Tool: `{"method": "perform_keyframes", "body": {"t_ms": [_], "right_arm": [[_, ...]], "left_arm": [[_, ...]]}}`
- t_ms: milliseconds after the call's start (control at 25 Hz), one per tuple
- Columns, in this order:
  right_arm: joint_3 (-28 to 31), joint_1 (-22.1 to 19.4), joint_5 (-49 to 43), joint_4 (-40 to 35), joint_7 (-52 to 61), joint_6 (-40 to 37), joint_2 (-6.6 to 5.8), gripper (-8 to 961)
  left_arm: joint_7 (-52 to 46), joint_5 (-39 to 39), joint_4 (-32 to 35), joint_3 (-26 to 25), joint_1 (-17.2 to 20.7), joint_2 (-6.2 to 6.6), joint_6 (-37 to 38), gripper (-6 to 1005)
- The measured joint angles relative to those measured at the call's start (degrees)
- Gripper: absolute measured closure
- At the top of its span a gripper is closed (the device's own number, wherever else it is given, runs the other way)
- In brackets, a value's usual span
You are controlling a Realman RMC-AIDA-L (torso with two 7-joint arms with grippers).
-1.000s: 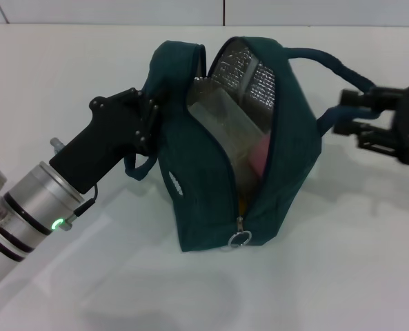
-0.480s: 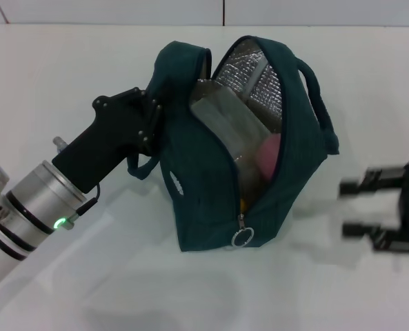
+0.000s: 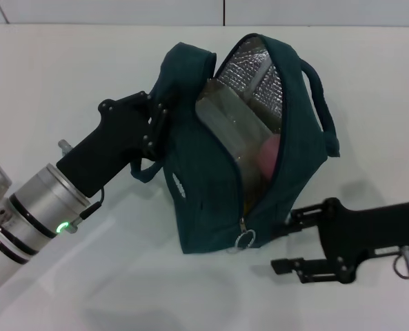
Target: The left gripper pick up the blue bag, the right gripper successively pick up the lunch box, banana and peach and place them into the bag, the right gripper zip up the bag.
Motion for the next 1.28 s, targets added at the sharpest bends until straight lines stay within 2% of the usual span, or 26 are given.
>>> {"method": "perform_keyframes", "body": {"t_ms": [240, 360, 600, 840, 1000, 1280], "right_arm": [[-6.27, 1.02, 4.06, 1.19, 0.74, 5.79, 0.13, 440], [-12.92, 1.85, 7.33, 0.98, 3.1, 10.59, 0.17, 440], [-18.9, 2.88, 11.82, 1.69, 3.21, 13.87, 0.19, 442], [-28.86, 3.69, 18.73, 1.0, 2.82, 18.4, 0.21, 460], [-30.82, 4.06, 19.89, 0.68, 2.63, 18.76, 0.21, 472], [-29.09, 3.65, 20.2, 0.53, 2.49, 19.53, 0.07, 493]], "left_arm": [[0.0, 0.57, -0.44, 0.0, -0.11, 0.0, 0.12, 960], [0.01, 0.61, -0.44, 0.0, -0.04, 0.0, 0.23, 960], [0.03, 0.82, -0.43, 0.06, 0.02, 0.0, 0.4, 962], [0.03, 0.82, -0.43, 0.08, 0.34, 0.0, 0.48, 961], [0.03, 0.82, -0.39, 0.09, 0.32, 0.0, 0.49, 961], [0.03, 0.8, -0.35, 0.09, 0.39, 0.0, 0.47, 960]]}}
